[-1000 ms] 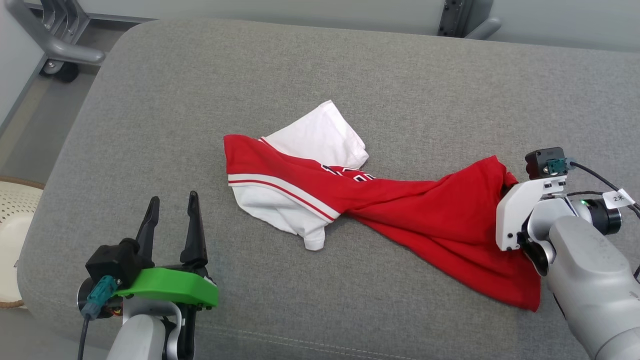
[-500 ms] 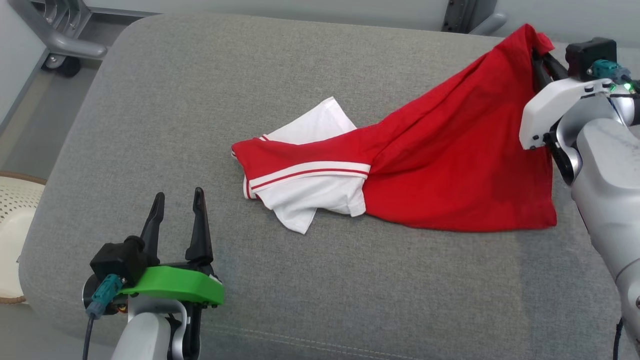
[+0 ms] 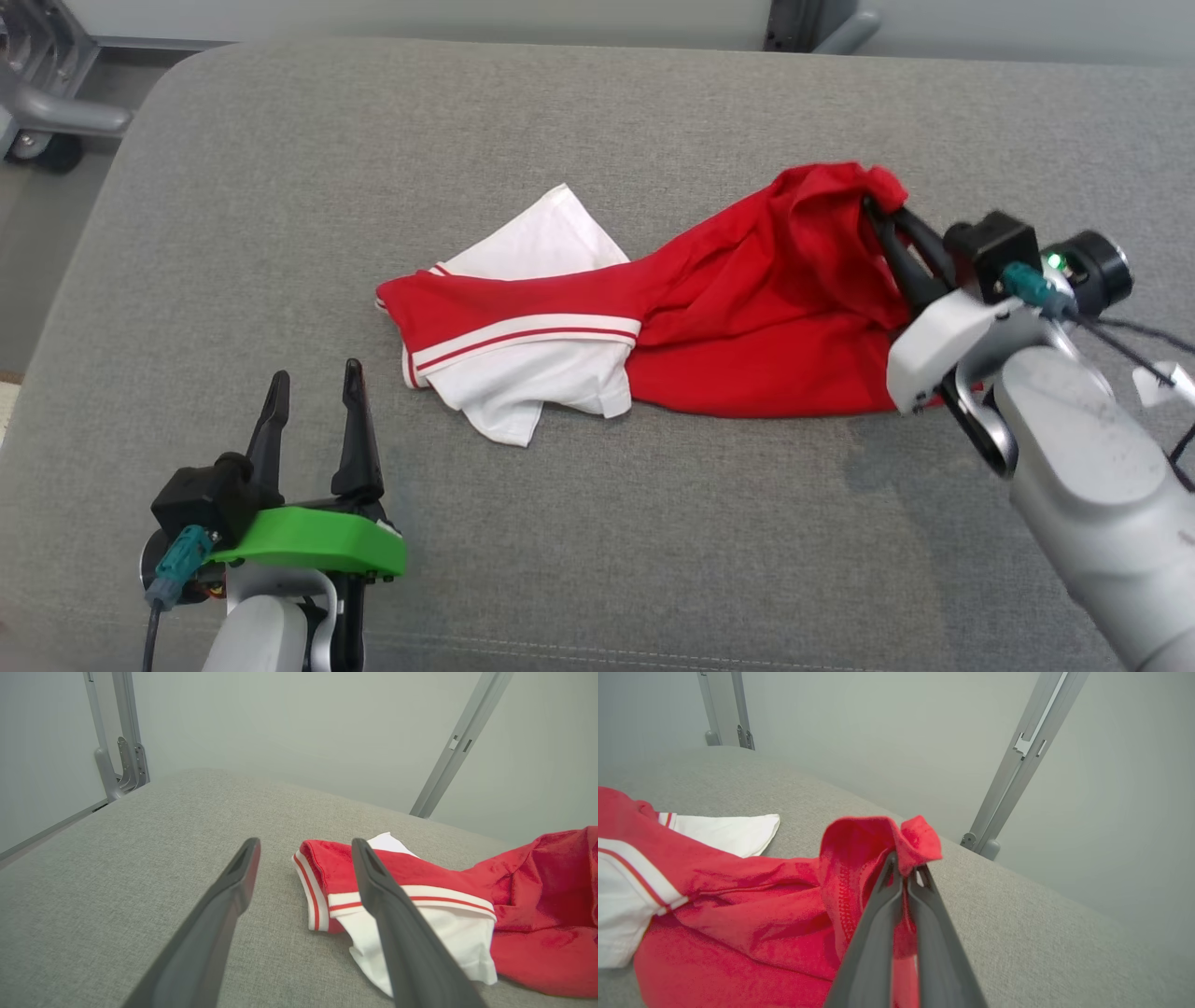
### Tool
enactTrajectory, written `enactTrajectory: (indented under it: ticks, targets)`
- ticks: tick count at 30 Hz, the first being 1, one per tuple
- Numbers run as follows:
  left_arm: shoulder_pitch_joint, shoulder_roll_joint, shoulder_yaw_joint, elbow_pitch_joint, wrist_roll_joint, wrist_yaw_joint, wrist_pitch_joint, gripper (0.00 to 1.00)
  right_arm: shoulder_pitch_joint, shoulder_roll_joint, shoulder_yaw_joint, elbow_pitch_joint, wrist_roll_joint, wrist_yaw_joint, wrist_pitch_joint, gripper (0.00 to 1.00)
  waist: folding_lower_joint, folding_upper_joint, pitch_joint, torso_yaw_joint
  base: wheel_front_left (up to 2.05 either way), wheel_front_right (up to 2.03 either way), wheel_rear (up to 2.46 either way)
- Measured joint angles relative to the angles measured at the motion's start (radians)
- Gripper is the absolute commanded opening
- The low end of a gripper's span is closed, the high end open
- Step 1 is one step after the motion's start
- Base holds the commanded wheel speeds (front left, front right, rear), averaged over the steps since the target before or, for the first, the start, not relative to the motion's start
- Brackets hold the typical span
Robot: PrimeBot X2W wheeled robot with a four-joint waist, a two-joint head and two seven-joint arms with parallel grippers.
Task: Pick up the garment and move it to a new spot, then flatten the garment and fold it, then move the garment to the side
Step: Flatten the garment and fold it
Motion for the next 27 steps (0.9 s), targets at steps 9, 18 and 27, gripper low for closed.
enactTrajectory:
  ticks: [9, 18, 27]
  targets:
    - [0.005, 0.003, 0.002, 0.003, 0.006, -0.001, 0.0, 1.0, 0.295, -0.005, 0.004, -0.151, 0.002, 0.0, 0.0, 0.0, 0.0, 0.0, -0.001, -0.066, 0.0, 0.0, 0.0]
    - [0.028, 0.008, -0.003, 0.012, 0.006, 0.0, 0.0, 1.0, 0.436, 0.04, -0.052, -0.265, -0.063, 0.0, 0.0, 1.0, 0.0, 0.0, -0.032, -0.109, 0.0, 0.0, 0.0]
    - [0.042, 0.016, -0.001, 0.009, 0.0, 0.005, 0.0, 1.0, 0.559, 0.065, -0.096, -0.313, -0.086, 0.0, 0.0, 1.0, 0.0, 0.0, -0.05, -0.152, 0.0, 0.0, 0.0]
